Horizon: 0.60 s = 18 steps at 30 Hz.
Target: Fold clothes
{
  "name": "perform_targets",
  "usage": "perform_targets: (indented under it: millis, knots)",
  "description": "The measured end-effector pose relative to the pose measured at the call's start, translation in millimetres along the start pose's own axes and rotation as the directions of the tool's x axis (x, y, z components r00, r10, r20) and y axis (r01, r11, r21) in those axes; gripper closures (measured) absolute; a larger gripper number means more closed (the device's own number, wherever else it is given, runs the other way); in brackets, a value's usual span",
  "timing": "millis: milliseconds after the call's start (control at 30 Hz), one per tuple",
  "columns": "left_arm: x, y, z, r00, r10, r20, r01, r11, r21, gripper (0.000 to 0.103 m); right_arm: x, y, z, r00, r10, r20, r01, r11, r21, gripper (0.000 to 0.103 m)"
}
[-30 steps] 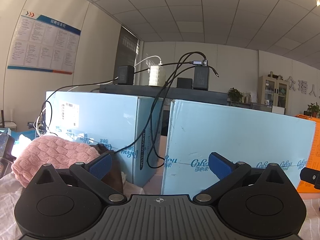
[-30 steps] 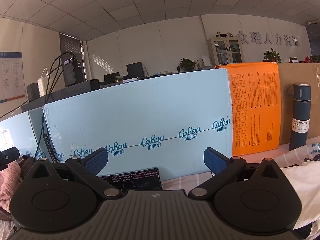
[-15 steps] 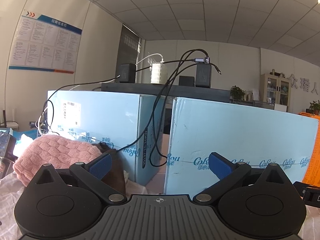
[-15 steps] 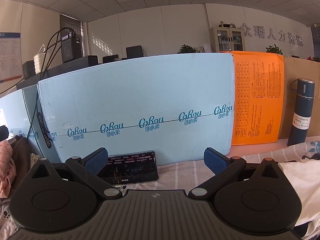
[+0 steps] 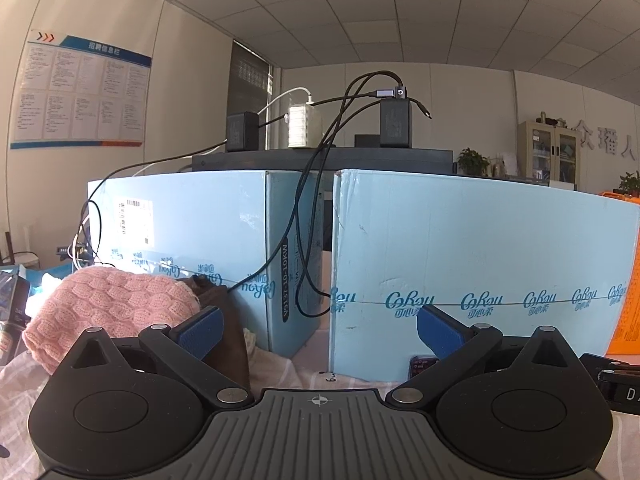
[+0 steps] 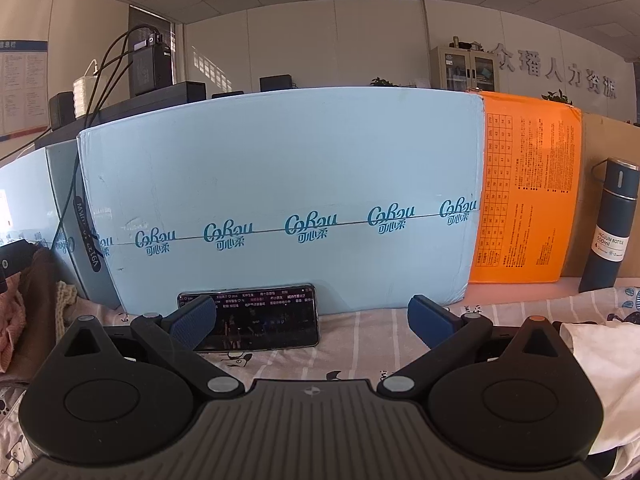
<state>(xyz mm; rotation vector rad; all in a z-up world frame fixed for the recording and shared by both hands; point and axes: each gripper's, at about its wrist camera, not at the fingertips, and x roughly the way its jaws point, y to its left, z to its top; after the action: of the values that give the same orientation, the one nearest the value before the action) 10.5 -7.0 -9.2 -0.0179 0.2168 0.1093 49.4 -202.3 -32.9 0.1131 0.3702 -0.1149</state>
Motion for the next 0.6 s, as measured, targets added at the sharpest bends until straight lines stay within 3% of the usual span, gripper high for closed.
perform_targets:
  millis: [600]
  knots:
    - [2.5, -2.9, -0.8, 1.000, -0.016, -0.008, 0.016, 1.000, 0.006, 0.000, 0.8, -1.2, -0.1, 1.000, -0.009, 0.000, 0.009, 1.000, 0.000, 0.000]
